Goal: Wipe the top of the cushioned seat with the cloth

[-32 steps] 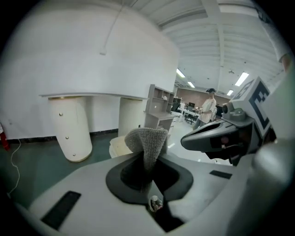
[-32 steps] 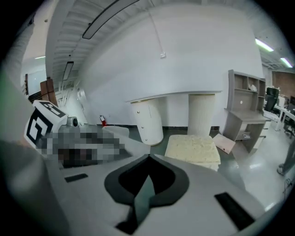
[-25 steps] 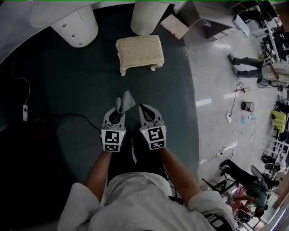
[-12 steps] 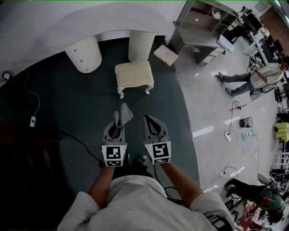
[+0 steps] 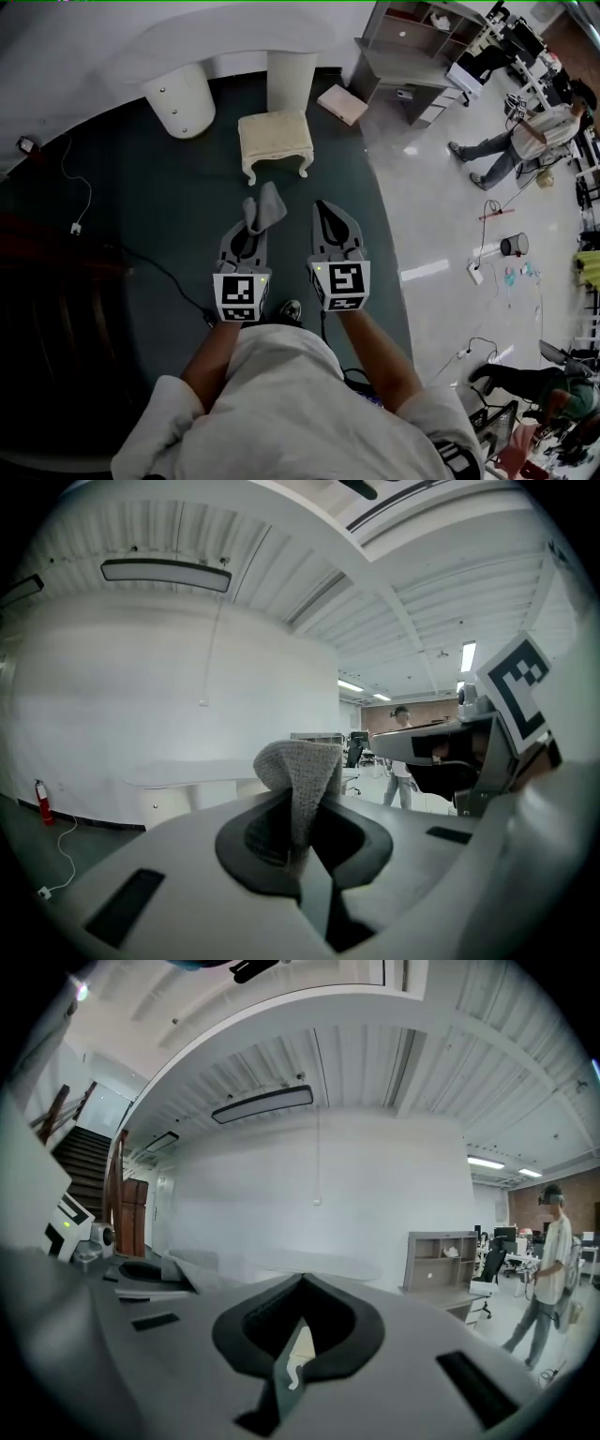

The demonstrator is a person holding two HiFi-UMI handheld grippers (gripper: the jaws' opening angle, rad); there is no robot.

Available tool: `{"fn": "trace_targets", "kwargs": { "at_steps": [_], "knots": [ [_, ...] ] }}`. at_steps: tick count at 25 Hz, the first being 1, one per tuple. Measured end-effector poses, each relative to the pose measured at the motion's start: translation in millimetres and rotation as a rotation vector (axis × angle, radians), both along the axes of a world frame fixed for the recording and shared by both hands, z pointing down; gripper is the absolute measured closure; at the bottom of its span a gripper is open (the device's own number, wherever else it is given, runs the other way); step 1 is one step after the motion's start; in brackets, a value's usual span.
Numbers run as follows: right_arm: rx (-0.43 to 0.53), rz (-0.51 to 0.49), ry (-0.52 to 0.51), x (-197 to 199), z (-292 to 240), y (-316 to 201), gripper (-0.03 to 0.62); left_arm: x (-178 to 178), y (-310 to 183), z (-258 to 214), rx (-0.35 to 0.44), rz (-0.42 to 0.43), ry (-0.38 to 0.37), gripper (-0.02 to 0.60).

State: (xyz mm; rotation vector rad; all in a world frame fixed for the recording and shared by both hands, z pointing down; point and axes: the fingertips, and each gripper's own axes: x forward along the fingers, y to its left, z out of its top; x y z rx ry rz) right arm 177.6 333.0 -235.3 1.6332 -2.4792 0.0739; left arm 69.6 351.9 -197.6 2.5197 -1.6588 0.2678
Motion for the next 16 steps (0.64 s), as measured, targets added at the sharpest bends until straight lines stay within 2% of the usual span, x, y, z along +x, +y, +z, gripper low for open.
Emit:
{"fn": "trace_targets", "kwargs": {
  "at_steps": [4,6,16],
  "knots": [
    [0.071,-0.027,0.071,13,-19,16,0.585,26,9,-16,0.036,0.023,-0.006,0.554],
    [0.073,-0.034,0.094,19,-16,29,0.585,35,20,-14,0.037,0.03,-0.015,0.554],
    [0.085,-0.008,0.052,38,-22,31,0.585,50,27,-20,0.059,0.042,-0.04,0.554]
  ]
}}
